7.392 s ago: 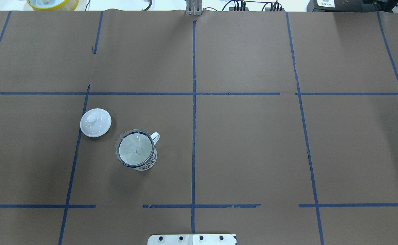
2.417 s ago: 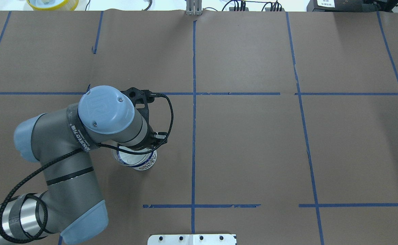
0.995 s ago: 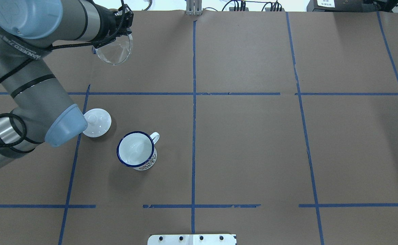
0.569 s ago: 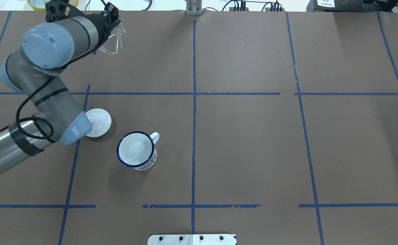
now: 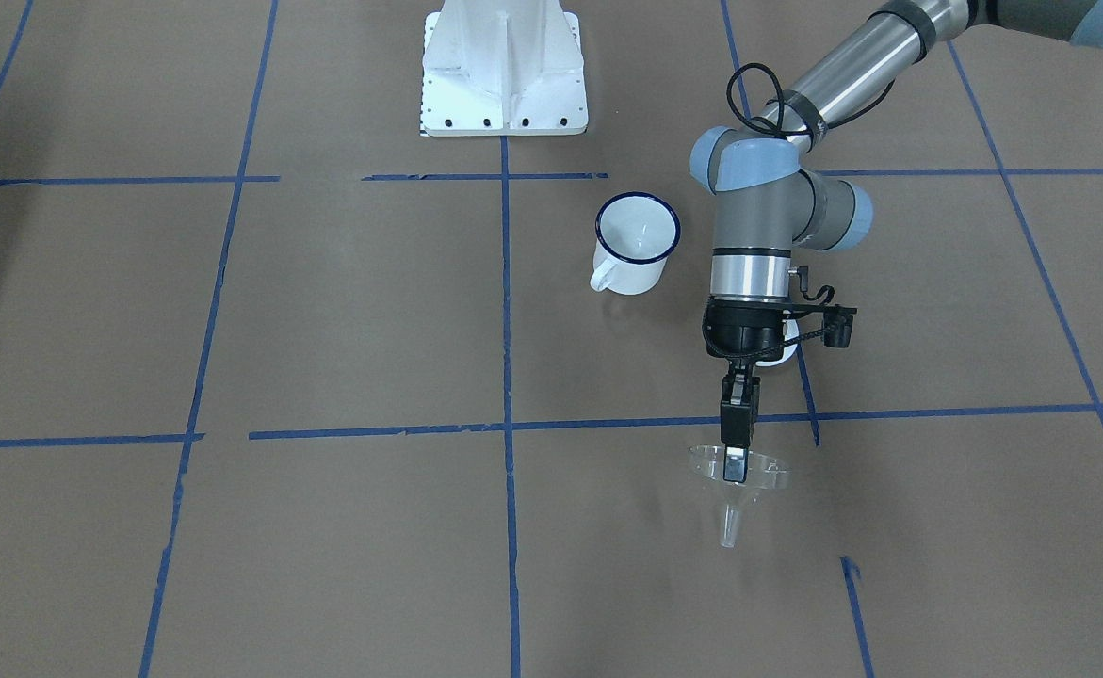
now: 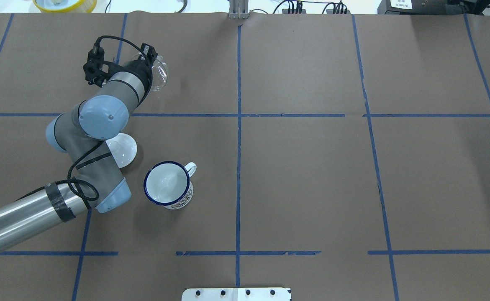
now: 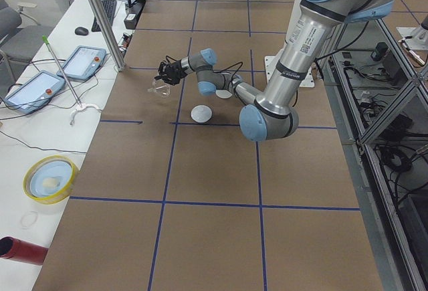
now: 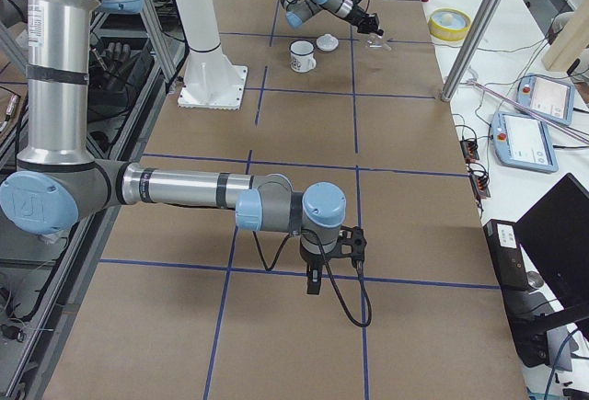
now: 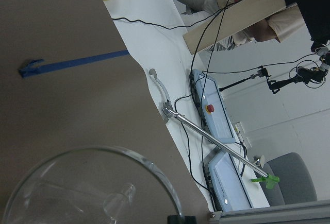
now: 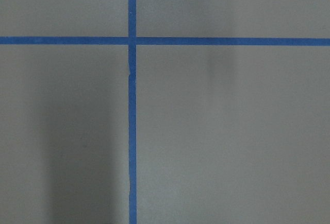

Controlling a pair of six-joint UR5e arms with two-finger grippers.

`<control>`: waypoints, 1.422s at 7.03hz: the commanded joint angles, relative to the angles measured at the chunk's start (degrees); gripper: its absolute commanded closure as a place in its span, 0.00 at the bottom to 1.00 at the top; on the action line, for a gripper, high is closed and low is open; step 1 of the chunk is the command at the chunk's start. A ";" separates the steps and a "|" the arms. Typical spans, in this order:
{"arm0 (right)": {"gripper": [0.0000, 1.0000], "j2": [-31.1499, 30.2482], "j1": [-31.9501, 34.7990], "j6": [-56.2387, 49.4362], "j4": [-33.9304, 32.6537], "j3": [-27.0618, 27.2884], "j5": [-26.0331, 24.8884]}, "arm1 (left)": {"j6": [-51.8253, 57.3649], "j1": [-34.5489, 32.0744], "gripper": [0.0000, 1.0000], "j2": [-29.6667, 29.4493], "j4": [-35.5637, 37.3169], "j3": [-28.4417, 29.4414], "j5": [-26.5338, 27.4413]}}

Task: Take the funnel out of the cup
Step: 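Carry the funnel farther from the robot and lower it onto the table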

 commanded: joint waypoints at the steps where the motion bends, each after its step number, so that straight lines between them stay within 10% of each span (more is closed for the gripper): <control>1: 0.00 0.00 0.00 0.00 0.00 0.00 0.00 | -0.46 0.91 1.00 -0.41 -0.16 1.57 0.28; 4: 0.00 0.00 0.00 0.00 0.00 0.00 0.00 | 0.24 2.23 1.00 -0.76 0.28 2.98 0.46; 5: 0.00 0.00 0.00 0.00 0.00 0.00 0.00 | 0.50 2.23 0.38 -0.76 0.20 3.24 0.46; 6: 0.00 0.00 0.00 0.00 0.00 0.00 0.00 | 3.81 2.23 0.00 -0.85 0.19 3.24 0.28; 10: 0.00 0.00 0.00 0.00 0.00 0.00 0.00 | 20.51 1.10 0.00 3.25 0.89 -5.06 -9.31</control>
